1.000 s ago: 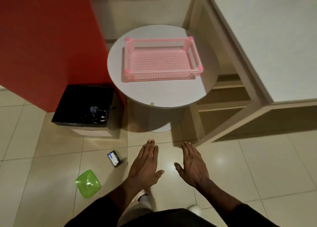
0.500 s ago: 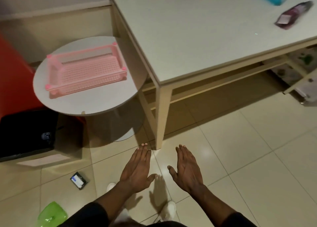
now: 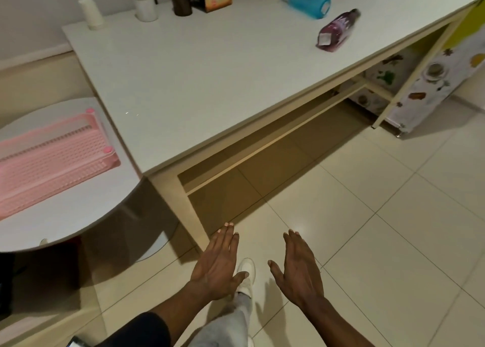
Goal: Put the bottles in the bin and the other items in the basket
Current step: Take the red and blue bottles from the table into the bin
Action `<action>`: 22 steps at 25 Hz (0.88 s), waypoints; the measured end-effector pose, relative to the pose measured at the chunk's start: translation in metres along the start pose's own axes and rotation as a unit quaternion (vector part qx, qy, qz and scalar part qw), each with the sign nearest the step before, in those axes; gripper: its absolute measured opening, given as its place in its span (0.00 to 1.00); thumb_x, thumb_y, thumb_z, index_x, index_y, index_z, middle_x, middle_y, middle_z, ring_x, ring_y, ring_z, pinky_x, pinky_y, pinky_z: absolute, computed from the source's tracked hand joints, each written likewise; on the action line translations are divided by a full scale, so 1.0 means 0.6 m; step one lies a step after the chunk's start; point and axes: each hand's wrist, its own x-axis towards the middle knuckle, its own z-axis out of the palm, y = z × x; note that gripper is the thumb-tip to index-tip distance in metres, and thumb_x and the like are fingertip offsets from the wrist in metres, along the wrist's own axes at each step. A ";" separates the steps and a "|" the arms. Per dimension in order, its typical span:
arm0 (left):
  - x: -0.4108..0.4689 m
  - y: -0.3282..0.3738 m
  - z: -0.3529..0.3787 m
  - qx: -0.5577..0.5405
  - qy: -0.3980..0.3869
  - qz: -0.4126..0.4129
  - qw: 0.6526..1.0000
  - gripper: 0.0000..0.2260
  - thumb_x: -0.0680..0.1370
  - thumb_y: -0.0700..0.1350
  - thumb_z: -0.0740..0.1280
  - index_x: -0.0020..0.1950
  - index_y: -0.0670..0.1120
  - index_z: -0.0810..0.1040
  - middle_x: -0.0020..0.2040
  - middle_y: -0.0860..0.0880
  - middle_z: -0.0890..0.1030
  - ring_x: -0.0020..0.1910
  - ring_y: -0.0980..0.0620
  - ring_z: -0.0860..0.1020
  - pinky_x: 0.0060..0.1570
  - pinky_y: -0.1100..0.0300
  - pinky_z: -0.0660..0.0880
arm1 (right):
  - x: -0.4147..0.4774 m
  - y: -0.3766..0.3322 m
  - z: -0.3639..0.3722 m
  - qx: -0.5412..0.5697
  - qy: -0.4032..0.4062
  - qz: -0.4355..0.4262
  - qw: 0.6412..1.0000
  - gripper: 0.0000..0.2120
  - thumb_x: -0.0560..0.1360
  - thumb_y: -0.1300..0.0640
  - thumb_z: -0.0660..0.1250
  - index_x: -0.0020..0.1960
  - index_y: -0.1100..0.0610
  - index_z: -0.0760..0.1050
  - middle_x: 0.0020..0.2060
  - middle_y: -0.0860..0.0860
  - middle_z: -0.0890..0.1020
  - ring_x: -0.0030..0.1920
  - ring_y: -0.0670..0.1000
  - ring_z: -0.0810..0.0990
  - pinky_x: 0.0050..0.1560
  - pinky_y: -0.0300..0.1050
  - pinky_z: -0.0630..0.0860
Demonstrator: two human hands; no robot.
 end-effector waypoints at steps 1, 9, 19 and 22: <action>0.034 0.006 -0.004 0.002 -0.003 0.008 1.000 0.46 0.82 0.71 0.51 0.86 0.39 0.44 0.86 0.38 0.38 0.86 0.40 0.38 0.85 0.44 0.43 | 0.016 0.020 -0.007 0.000 0.005 0.012 1.000 0.40 0.81 0.34 0.52 0.84 0.57 0.51 0.83 0.55 0.53 0.83 0.55 0.51 0.82 0.48 0.50; 0.286 0.055 -0.049 0.005 -0.001 0.091 0.996 0.48 0.80 0.72 0.50 0.86 0.39 0.42 0.85 0.38 0.33 0.85 0.40 0.35 0.80 0.49 0.32 | 0.155 0.140 -0.095 0.010 0.018 0.086 0.996 0.41 0.80 0.33 0.51 0.84 0.55 0.46 0.84 0.53 0.48 0.84 0.52 0.46 0.82 0.48 0.46; 0.513 0.116 -0.101 0.020 -0.020 0.102 0.994 0.49 0.79 0.74 0.52 0.86 0.40 0.43 0.85 0.39 0.35 0.85 0.41 0.34 0.82 0.47 0.35 | 0.322 0.289 -0.172 0.049 0.050 0.124 0.990 0.44 0.76 0.32 0.65 0.81 0.59 0.60 0.81 0.56 0.62 0.81 0.56 0.59 0.80 0.52 0.60; 0.581 0.155 -0.114 0.038 -0.019 0.084 0.996 0.49 0.79 0.73 0.53 0.86 0.39 0.43 0.86 0.39 0.36 0.86 0.40 0.36 0.83 0.47 0.38 | 0.381 0.369 -0.195 0.024 0.053 0.089 0.994 0.44 0.77 0.31 0.60 0.81 0.60 0.60 0.81 0.57 0.63 0.82 0.57 0.59 0.80 0.50 0.58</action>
